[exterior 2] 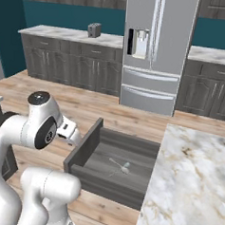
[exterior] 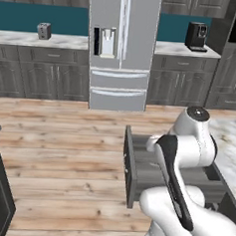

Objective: Organize the utensils by type. Pick up the wooden spoons from the counter and place them in the open cabinet. Then pick up the metallic utensils from the counter and place them in the open drawer.

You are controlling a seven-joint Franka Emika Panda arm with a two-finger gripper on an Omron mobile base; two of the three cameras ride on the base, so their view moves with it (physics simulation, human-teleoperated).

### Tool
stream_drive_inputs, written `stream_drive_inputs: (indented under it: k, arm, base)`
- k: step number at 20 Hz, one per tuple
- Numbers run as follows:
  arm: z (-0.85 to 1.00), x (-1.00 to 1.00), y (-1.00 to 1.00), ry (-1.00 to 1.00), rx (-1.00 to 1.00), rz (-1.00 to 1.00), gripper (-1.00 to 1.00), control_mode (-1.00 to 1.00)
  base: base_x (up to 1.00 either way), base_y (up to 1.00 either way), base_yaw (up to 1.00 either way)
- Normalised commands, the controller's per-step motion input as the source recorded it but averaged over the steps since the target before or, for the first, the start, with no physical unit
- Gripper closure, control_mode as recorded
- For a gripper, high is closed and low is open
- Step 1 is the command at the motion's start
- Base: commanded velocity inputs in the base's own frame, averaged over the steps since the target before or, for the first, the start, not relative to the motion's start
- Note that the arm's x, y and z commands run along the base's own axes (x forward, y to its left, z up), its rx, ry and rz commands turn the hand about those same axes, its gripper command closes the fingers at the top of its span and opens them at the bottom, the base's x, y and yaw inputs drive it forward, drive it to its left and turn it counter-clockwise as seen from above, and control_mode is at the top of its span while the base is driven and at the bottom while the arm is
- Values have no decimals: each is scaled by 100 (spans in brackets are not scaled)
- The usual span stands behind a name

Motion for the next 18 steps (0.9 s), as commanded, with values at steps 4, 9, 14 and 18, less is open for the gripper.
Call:
stream_drive_inputs:
  k: [4, 9, 14, 18]
  arm:
    - [7, -8, 7, -1, 7, 7, -100, -100]
    - [6, -29, 10, -8, 4, 0, -100, -100]
    - [1, -8, 2, -3, 1, 0, -100, 100]
    - [0, 0, 0, 0, 0, 0, -100, 100]
  base:
    - [0, 0, 0]
    - [0, 0, 0]
    - [-39, 1, 0]
    - [-50, 0, 0]
